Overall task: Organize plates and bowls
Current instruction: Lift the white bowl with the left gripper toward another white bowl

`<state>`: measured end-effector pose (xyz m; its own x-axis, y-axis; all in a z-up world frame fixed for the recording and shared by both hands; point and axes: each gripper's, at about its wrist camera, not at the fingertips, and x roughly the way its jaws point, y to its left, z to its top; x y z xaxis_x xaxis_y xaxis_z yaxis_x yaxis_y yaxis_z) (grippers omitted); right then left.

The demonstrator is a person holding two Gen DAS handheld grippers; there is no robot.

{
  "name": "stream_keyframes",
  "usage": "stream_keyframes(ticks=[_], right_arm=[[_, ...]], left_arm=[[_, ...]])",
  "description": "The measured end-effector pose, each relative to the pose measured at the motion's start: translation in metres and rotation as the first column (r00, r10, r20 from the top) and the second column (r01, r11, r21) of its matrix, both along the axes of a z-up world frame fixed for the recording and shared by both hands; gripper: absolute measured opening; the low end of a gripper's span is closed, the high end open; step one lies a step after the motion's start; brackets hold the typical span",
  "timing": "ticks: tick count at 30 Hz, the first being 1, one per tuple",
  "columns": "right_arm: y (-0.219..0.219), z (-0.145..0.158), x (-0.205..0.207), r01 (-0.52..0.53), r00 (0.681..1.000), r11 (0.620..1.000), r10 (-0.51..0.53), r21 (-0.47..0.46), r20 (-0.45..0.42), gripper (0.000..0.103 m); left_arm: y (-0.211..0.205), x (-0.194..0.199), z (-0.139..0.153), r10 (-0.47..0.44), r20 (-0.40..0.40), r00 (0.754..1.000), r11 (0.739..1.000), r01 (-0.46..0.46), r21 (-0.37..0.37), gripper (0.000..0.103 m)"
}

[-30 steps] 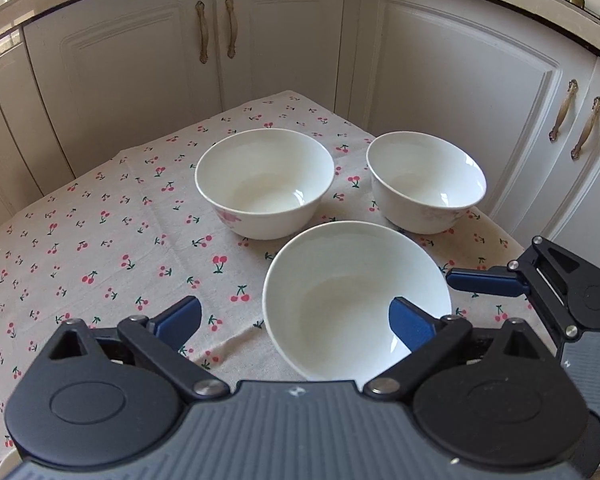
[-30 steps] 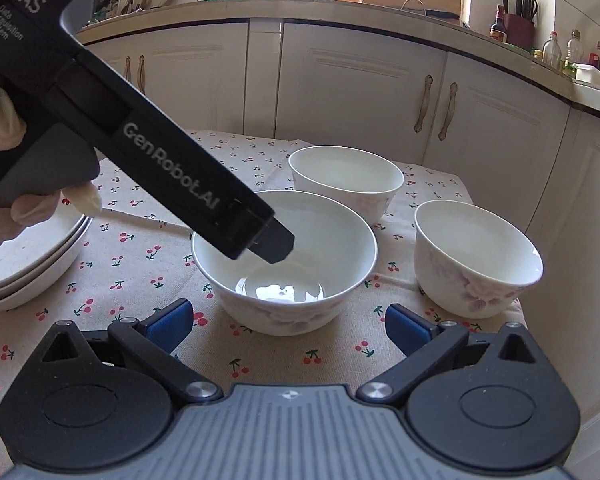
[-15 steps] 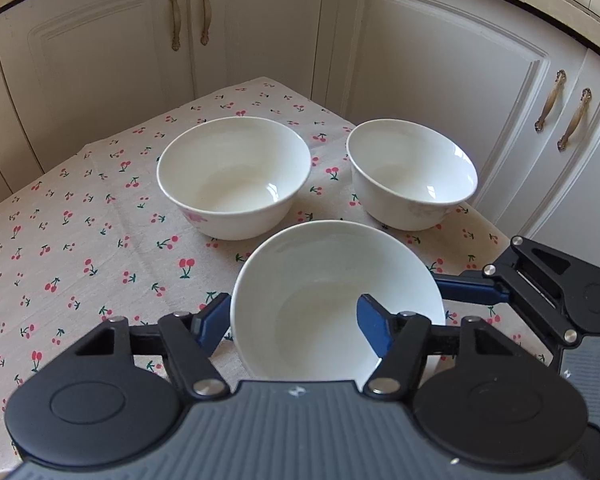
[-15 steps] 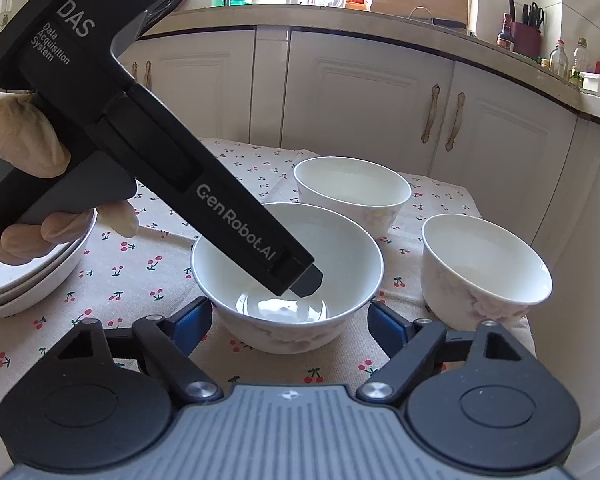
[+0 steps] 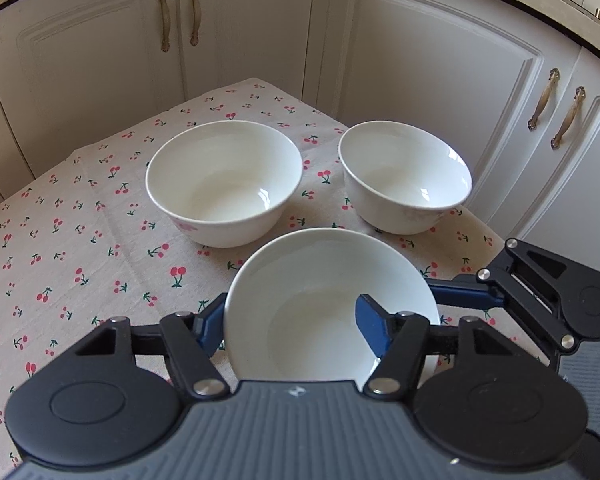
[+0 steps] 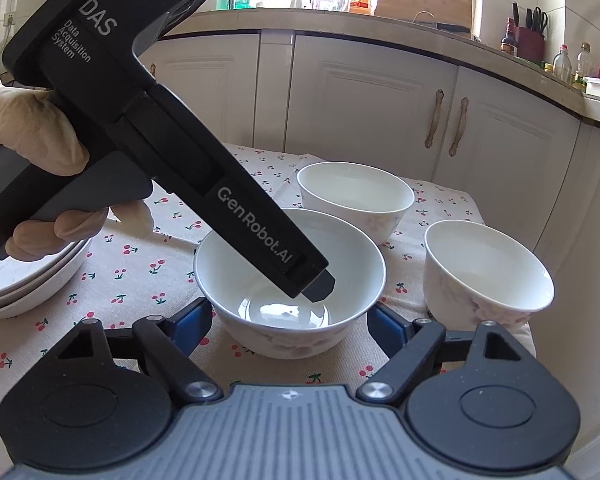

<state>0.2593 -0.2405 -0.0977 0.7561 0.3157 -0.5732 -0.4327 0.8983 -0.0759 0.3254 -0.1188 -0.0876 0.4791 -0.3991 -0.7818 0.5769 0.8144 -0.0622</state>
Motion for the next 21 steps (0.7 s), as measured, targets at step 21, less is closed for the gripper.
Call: stream_keyframes(ticks=[21], right_arm=[[0.002, 0.026, -0.053, -0.071, 0.997, 0.997, 0.071, 0.0, -0.02, 0.088]], left_arm=[[0.011, -0.068, 0.019, 0.021, -0.004, 1.0, 1.0, -0.021, -0.022, 0.066]])
